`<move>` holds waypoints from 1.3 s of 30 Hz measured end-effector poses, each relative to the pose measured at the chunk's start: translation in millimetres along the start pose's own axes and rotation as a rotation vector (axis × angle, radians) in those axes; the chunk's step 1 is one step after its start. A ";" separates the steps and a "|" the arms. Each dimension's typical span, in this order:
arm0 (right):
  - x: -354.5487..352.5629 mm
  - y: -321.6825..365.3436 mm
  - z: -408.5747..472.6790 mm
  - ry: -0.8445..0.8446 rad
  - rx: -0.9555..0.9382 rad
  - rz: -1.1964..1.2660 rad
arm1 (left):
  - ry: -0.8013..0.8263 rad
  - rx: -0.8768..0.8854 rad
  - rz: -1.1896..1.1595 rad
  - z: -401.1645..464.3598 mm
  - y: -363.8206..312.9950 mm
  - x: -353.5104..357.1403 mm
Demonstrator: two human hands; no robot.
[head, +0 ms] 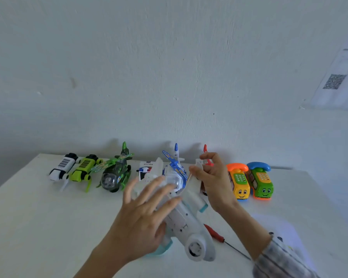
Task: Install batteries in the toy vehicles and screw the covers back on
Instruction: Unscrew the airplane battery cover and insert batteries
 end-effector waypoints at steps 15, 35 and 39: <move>-3.3 -114.9 -16.8 0.404 0.293 -0.451 | 0.262 -0.102 -0.109 -45.1 -36.1 73.0; -103.5 -44.8 -28.3 -0.038 -0.102 -0.664 | 0.281 -0.362 0.064 -51.2 -57.3 119.0; -116.9 -14.4 -53.6 -0.084 -0.198 -0.439 | 0.318 -0.357 0.084 -48.5 -67.2 133.8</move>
Point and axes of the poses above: each hand's wrist, its own z-axis towards the middle knuckle, its own x-axis out of the palm, y = z × x, the point moved 9 cm from there along z, towards the middle knuckle, and after that the axes turned 13 degrees about -z, right-handed, at the moved point
